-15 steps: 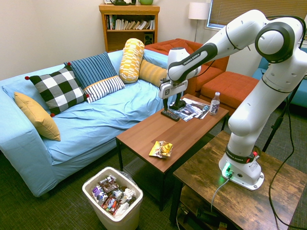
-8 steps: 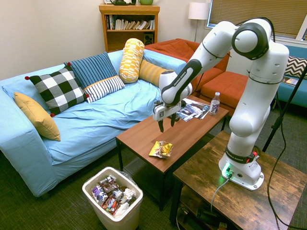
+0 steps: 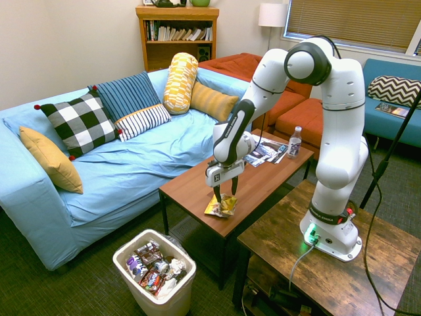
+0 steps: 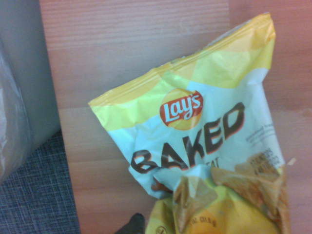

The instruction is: Throw the chip bag in the trash bin

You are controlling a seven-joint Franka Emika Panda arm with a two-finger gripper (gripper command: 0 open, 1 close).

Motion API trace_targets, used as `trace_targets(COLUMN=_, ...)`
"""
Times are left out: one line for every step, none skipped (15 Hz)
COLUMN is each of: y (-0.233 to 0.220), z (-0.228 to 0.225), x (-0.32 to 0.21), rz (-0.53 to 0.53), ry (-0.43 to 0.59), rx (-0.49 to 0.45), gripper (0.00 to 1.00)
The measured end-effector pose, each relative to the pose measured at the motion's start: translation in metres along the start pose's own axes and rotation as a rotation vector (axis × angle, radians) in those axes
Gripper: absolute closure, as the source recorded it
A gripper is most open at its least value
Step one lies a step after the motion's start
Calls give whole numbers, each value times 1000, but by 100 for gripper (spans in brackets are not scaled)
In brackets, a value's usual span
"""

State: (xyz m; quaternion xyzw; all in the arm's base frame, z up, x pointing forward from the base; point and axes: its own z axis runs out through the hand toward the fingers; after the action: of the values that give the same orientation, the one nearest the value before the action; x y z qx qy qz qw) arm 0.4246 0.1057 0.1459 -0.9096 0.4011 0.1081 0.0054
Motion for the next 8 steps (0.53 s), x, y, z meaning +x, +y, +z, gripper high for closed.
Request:
trace_targets(y=-4, z=6, x=2, rz=0, ry=-7, rx=-1, gripper=0)
trace_targets(y=-7, z=9, x=3, rz=2, ry=-14, rx=-1, gripper=0)
trace_targets(y=-10, z=12, x=3, rz=1, ry=-19, rx=0, gripper=100)
trace_targets(y=-12, z=13, x=3, rz=1, ry=-25, rx=3, gripper=100)
trace_targets(y=-14, z=15, x=2, rz=-1, ry=-29, rx=4, gripper=100)
trace_targets(y=-16, z=17, x=0, rz=-4, ry=-34, rx=3, gripper=100)
trace_targets(y=-16, z=20, x=-1, rz=-8, ry=-40, rx=-1, gripper=100)
trace_targets(y=-17, z=23, x=-2, rz=-10, ry=-46, rx=-6, gripper=100)
